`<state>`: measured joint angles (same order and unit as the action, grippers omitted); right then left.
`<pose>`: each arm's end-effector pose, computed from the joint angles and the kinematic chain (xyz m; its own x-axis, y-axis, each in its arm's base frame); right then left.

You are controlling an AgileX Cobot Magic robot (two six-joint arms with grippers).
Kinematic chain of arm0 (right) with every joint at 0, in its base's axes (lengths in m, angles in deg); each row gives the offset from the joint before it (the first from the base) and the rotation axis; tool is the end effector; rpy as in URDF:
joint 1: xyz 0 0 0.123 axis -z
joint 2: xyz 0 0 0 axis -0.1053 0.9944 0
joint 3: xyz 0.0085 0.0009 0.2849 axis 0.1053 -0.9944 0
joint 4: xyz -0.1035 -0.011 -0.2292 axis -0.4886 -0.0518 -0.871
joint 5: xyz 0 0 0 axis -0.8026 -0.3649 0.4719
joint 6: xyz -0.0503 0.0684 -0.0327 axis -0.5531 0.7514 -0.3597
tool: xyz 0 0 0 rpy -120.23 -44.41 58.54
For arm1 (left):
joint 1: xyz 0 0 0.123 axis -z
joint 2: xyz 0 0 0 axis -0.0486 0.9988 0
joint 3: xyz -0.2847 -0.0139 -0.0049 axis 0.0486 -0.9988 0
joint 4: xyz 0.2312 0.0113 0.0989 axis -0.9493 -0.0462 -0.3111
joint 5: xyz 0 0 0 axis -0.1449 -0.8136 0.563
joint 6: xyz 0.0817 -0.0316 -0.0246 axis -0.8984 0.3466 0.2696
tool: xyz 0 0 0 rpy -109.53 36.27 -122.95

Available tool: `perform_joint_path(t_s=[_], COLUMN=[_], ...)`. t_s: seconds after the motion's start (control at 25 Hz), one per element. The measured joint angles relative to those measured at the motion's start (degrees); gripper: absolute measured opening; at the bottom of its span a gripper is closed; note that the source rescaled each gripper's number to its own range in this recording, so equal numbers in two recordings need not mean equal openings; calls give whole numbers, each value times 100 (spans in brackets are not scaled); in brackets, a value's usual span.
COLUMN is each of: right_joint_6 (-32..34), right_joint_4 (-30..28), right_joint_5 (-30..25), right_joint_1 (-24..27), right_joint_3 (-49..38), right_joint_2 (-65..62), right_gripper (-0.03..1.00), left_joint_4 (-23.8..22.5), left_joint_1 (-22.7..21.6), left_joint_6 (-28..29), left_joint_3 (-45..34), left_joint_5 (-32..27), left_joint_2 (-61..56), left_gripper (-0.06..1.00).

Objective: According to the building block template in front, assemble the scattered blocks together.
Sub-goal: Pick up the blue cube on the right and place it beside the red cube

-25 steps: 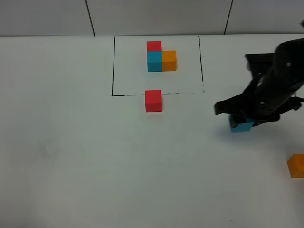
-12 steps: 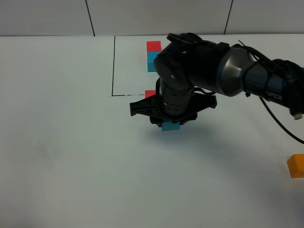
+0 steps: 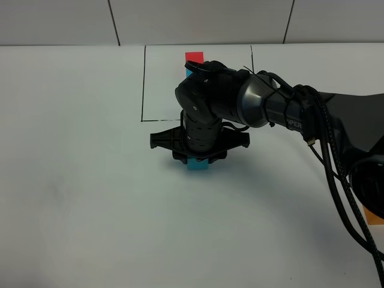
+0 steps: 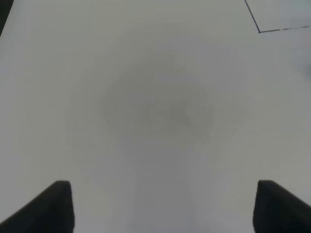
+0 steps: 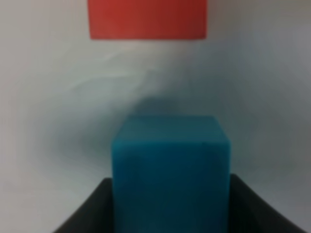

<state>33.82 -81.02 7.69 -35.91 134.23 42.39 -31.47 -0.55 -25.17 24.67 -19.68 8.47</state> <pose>0.3417 0.2955 0.1428 -0.9718 -0.0104 -0.2356 -0.0296 0.9965 0.0781 -0.0063 -0.0071 0.2792 -0.4404 0.0871 -0.8936 0.0583 0.9960 0.0683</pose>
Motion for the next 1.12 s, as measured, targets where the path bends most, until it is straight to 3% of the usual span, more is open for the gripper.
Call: perform_joint_path(t_s=[1.12], right_joint_6=[-70], right_joint_4=[-244], right_joint_5=[372], right_joint_1=[-4], right_joint_3=[28], right_joint_2=[224], right_gripper=[21], left_joint_4=[0], left_joint_1=[0], left_joint_6=[0], left_joint_3=[0], left_joint_5=[0], left_joint_2=[0], left_gripper=[71])
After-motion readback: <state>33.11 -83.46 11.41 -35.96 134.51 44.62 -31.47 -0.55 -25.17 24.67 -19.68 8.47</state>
